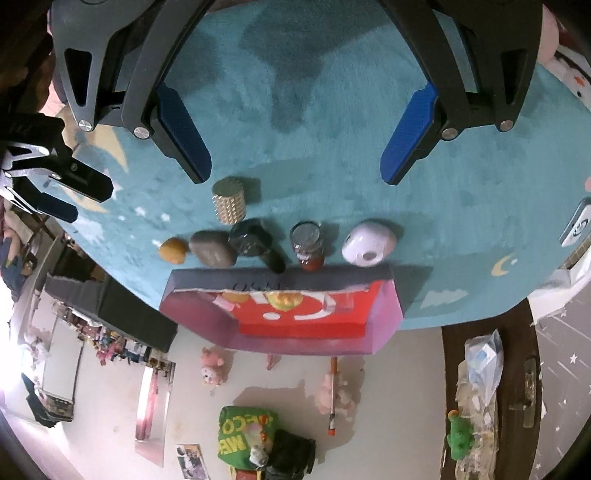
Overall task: Organize rigid objects
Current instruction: 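Lift both open tools up and away from the pink box, then grasp the white-pink round case with the left tool while the right tool grasps the orange sponge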
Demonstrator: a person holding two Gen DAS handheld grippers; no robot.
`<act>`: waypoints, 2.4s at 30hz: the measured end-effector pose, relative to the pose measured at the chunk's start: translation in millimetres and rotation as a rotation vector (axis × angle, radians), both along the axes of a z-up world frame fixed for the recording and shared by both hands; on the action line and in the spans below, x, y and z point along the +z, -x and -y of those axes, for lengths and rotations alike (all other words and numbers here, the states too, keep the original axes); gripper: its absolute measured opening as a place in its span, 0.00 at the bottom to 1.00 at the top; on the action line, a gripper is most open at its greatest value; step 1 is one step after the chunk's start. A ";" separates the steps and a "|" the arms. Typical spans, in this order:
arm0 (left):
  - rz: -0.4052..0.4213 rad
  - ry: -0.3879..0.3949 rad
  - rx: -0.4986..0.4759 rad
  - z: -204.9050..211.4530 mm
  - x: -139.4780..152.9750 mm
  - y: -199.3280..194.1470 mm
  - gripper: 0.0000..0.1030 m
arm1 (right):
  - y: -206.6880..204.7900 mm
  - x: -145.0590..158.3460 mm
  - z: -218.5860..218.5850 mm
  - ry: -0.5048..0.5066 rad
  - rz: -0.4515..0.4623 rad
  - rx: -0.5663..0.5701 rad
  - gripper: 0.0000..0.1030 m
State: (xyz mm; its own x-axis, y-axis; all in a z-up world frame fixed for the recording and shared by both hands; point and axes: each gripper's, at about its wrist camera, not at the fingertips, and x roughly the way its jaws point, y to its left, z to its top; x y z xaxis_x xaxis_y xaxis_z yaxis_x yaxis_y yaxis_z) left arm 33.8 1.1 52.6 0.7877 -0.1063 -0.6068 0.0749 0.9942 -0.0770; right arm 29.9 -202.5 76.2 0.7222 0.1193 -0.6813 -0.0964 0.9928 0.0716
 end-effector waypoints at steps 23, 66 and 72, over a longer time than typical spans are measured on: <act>-0.041 -0.009 0.025 3.5 -31.7 -2.1 0.91 | -0.3 -39.7 -8.1 0.020 -0.041 -0.016 1.00; -0.173 -0.072 0.082 -55.5 -3.4 -109.5 0.89 | -109.0 -16.8 13.4 0.055 -0.133 -0.032 1.00; -0.212 -0.087 0.033 -56.5 -7.9 -126.1 0.76 | -130.3 -27.8 19.5 0.062 -0.194 -0.001 0.89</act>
